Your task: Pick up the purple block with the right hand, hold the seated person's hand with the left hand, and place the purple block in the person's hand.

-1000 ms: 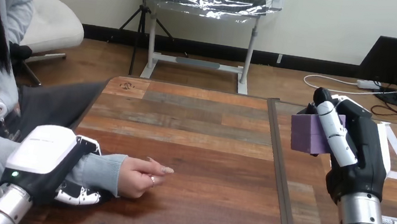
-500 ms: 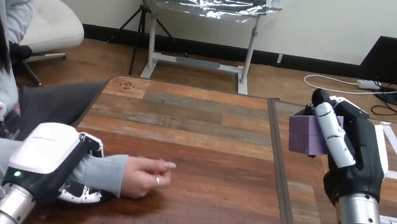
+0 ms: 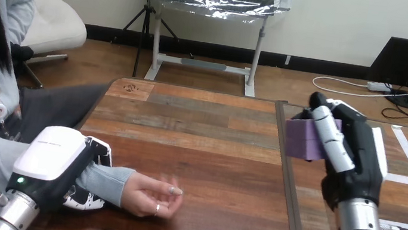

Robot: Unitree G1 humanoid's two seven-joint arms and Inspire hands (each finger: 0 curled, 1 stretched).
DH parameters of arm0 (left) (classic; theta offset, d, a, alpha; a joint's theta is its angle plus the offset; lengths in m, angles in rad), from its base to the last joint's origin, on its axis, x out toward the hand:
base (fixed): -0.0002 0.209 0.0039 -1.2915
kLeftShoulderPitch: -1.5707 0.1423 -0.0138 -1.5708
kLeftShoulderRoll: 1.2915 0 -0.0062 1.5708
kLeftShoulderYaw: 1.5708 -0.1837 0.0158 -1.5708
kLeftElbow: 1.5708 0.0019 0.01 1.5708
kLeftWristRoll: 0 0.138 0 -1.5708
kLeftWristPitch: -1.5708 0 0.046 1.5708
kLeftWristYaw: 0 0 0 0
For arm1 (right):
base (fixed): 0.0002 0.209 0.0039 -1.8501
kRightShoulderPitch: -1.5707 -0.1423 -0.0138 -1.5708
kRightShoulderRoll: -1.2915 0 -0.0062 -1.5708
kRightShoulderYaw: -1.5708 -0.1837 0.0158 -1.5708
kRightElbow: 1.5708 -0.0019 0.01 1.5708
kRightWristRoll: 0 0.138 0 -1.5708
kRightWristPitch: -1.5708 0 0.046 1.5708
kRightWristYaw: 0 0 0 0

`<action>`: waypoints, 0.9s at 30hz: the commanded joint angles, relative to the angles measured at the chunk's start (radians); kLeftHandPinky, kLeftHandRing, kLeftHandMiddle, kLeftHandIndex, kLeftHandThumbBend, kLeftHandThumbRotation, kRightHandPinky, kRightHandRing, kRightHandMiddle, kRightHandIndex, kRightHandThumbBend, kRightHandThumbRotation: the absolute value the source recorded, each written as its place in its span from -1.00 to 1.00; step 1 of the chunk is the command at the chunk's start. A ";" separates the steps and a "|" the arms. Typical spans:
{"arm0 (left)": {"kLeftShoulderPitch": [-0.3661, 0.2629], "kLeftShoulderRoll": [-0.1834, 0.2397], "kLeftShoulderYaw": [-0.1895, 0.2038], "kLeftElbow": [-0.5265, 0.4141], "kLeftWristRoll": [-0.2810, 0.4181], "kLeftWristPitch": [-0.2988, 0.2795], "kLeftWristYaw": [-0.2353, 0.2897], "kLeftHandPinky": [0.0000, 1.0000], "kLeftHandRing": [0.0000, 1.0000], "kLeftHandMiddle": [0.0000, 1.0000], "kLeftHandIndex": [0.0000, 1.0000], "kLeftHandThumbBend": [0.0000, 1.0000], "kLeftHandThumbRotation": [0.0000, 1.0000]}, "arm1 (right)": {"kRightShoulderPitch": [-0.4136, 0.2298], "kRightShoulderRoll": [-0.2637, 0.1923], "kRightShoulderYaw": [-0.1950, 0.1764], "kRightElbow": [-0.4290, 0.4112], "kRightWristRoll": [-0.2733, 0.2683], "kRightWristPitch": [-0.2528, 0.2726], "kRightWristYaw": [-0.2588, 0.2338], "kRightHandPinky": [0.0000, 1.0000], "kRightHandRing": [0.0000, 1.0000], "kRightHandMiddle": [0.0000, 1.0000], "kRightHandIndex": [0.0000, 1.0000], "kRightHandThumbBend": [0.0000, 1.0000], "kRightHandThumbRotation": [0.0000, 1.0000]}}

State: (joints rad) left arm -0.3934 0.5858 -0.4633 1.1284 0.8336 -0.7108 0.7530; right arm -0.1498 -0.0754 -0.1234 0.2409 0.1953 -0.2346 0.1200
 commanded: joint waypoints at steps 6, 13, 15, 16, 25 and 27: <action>-0.007 0.009 -0.015 -0.091 0.006 -0.035 0.002 -0.53 -0.48 -0.40 -0.38 0.70 -0.77 | -0.032 0.015 0.013 -0.021 -0.014 -0.024 0.008 -0.99 -0.89 -0.77 -0.67 -0.51 -0.45; 0.013 0.026 0.002 -0.162 -0.005 -0.034 -0.011 -0.53 -0.48 -0.39 -0.38 0.66 -0.73 | -0.026 0.020 0.027 -0.017 -0.039 -0.028 0.002 -0.99 -0.89 -0.78 -0.69 -0.50 -0.47; 0.019 0.031 0.006 -0.186 -0.005 -0.036 -0.007 -0.53 -0.48 -0.39 -0.38 0.66 -0.73 | -0.024 0.021 0.032 -0.015 -0.052 -0.030 -0.002 -0.99 -0.89 -0.78 -0.69 -0.49 -0.47; 0.022 0.033 0.008 -0.194 -0.005 -0.036 -0.006 -0.53 -0.48 -0.39 -0.38 0.66 -0.73 | -0.024 0.022 0.033 -0.014 -0.055 -0.031 -0.004 -0.99 -0.89 -0.78 -0.70 -0.48 -0.46; 0.056 0.054 0.047 -0.323 -0.040 -0.020 -0.076 -0.52 -0.49 -0.40 -0.38 0.64 -0.70 | -0.010 0.022 0.061 -0.019 -0.116 -0.032 -0.027 -0.97 -0.88 -0.78 -0.70 -0.43 -0.33; 0.065 0.058 0.059 -0.358 -0.049 -0.013 -0.097 -0.52 -0.49 -0.40 -0.38 0.65 -0.70 | -0.007 0.026 0.069 -0.021 -0.125 -0.030 -0.030 -0.97 -0.88 -0.78 -0.70 -0.43 -0.32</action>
State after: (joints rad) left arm -0.3031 0.6298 -0.4482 0.9134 0.8253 -0.7184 0.6854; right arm -0.1331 -0.0642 -0.0732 0.2410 0.0954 -0.2352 0.1031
